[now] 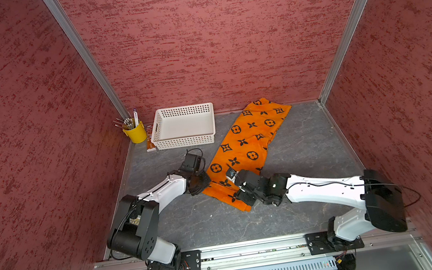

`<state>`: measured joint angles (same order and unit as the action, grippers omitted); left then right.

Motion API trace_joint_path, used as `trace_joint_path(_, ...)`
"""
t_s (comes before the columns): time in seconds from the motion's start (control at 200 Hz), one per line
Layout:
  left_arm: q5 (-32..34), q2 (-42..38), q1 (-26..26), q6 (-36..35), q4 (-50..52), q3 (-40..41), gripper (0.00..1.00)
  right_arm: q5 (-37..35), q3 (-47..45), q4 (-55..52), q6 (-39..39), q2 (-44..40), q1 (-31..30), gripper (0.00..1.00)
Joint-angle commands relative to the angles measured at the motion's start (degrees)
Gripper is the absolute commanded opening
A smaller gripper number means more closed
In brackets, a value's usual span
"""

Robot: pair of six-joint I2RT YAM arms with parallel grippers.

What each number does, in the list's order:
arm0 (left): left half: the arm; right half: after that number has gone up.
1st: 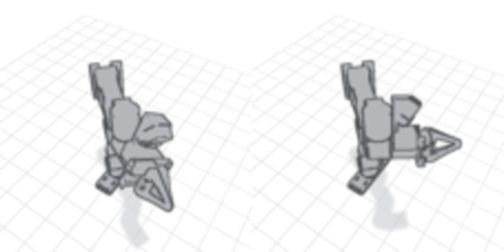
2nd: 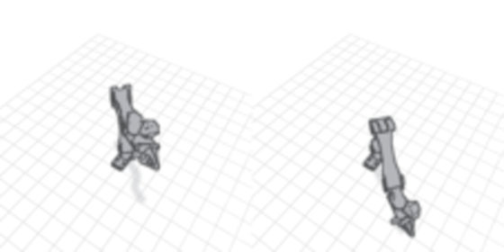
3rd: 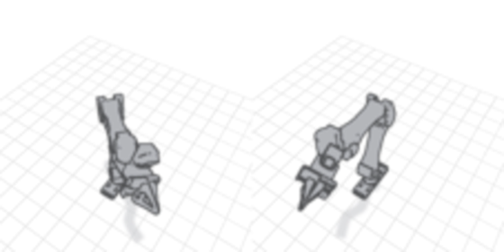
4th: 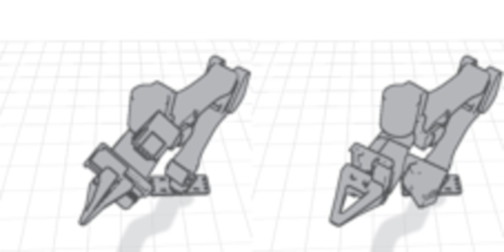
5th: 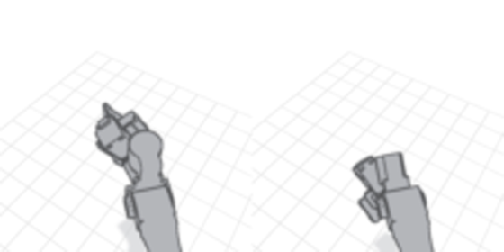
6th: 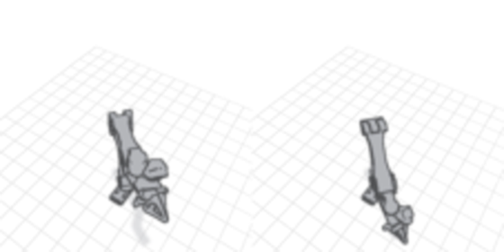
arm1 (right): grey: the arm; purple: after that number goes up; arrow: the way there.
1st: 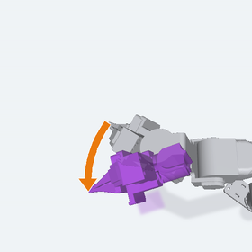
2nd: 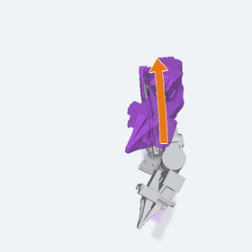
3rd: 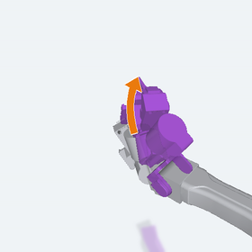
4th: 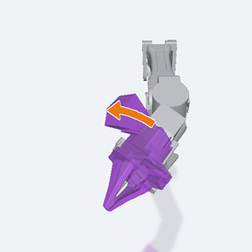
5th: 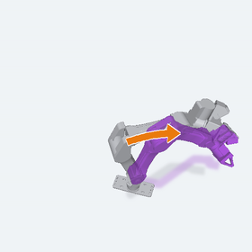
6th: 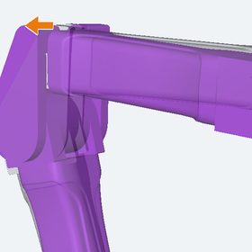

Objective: Roll up the pillowcase
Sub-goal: Roll the pillowcase at the center of the board.

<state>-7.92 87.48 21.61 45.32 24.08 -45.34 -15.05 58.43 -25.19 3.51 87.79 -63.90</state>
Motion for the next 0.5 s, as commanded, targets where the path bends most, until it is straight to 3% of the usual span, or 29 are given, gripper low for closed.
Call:
trace_joint_path(0.0,-1.07,1.24,-0.82,0.60,-1.04,-0.67,0.16,1.80,2.66,6.54,-7.60,5.99,-3.47,0.58)
trace_joint_path(0.316,-1.75,0.76,-1.37,0.72,-0.72,-0.63,0.16,1.09,8.93,13.50,-14.87,18.94,-4.74,0.55)
trace_joint_path(0.496,-1.82,0.41,-1.70,0.63,-0.52,-0.67,0.16,-4.78,8.16,17.29,-16.31,22.57,-4.66,0.51)
